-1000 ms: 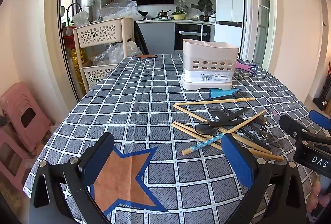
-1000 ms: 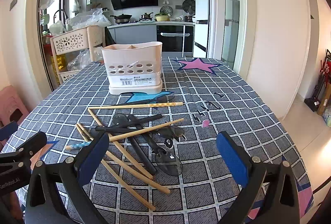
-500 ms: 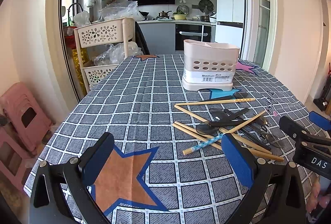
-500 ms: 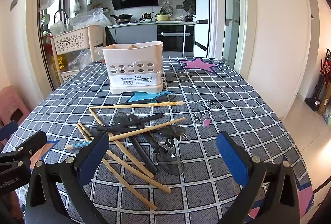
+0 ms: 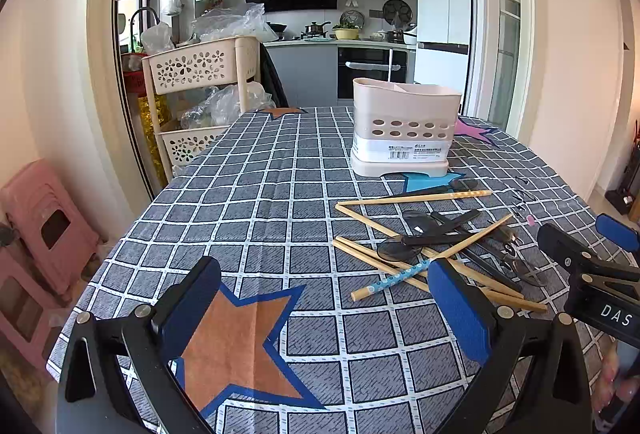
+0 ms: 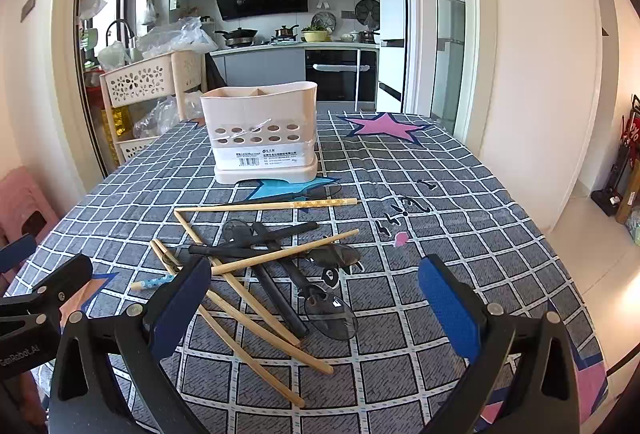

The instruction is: Organize utensils

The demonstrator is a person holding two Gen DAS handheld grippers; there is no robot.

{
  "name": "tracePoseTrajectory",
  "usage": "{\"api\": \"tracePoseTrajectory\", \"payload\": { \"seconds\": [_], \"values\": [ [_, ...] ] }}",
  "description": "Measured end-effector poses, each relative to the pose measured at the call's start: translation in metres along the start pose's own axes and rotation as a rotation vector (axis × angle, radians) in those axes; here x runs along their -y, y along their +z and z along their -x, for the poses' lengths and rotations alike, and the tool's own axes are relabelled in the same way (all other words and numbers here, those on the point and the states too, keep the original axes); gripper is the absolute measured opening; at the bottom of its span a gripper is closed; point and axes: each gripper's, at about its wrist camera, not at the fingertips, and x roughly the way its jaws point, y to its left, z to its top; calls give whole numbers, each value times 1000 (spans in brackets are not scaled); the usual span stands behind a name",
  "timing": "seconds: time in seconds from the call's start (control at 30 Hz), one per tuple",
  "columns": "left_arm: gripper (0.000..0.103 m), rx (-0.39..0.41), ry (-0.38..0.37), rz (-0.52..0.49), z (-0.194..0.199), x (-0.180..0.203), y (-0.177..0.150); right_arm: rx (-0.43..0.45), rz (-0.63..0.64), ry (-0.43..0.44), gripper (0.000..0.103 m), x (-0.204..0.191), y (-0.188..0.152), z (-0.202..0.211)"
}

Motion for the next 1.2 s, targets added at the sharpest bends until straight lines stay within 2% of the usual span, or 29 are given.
{"api": "tracePoseTrajectory", "payload": {
  "seconds": [1.2],
  "values": [
    [103,2,-1,0,1,0,0,9,-1,6,103,-1,2,1]
  ]
}}
